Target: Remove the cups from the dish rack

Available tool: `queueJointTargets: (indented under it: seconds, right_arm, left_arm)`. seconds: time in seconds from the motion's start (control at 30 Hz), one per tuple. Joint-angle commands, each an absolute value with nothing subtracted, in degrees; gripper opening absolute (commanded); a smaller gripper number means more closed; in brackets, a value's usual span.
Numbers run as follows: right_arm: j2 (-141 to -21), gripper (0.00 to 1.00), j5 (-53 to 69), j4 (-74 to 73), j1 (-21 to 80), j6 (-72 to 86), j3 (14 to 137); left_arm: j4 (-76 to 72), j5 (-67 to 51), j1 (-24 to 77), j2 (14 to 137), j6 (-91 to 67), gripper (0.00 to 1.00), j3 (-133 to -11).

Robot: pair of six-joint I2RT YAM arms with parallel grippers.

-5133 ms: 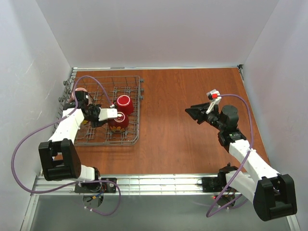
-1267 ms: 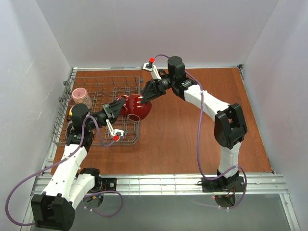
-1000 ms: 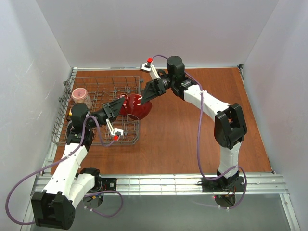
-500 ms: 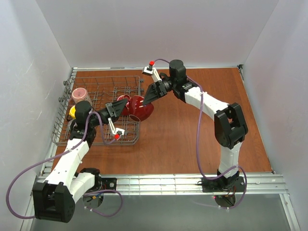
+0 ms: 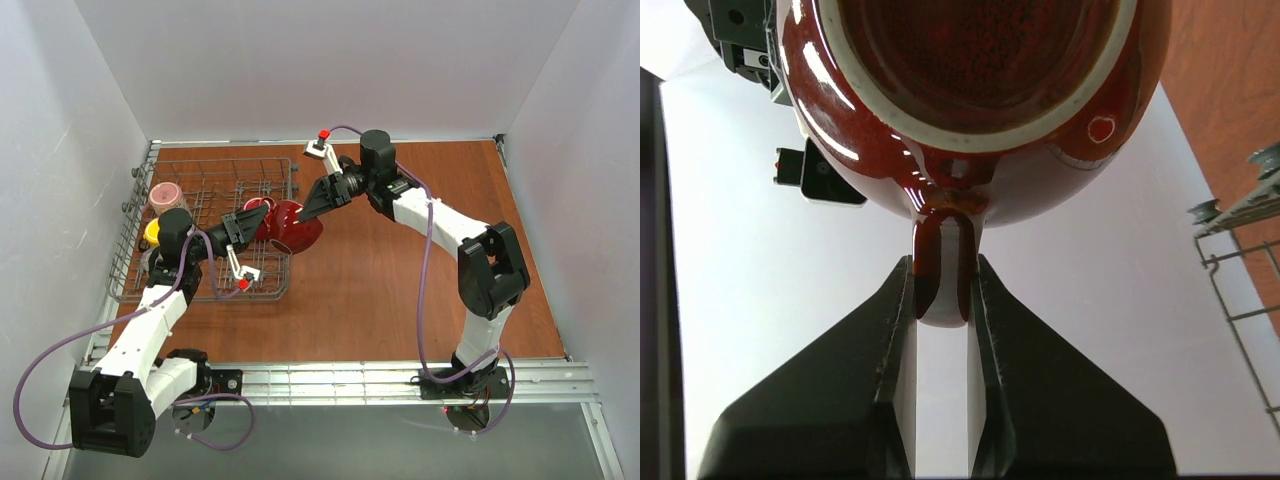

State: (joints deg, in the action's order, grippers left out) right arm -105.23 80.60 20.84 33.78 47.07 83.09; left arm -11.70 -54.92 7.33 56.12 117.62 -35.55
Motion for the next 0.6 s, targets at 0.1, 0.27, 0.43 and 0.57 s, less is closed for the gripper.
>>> queueJointTargets:
  seconds: [0.1, 0.27, 0.43, 0.57]
  right_arm:
    - [-99.2, 0.01, 77.6, 23.4, 34.0, 42.7, 79.5]
    - [-95.5, 0.01, 76.6, 23.2, 34.0, 41.9, 76.8]
    - [-95.4, 0.01, 76.8, 23.3, 34.0, 41.4, 75.9]
    - [-96.1, 0.01, 76.7, 23.2, 34.0, 41.2, 76.3]
  left_arm:
    - [-17.2, -56.2, 7.0, 54.8, 139.7, 0.0, -37.3]
    - [-17.1, -57.5, 7.1, 54.8, 139.5, 0.0, -38.1]
    - [-16.0, -57.2, 7.1, 54.0, 139.0, 0.0, -38.8]
    - [-14.7, -57.0, 7.1, 52.8, 139.0, 0.0, -38.8]
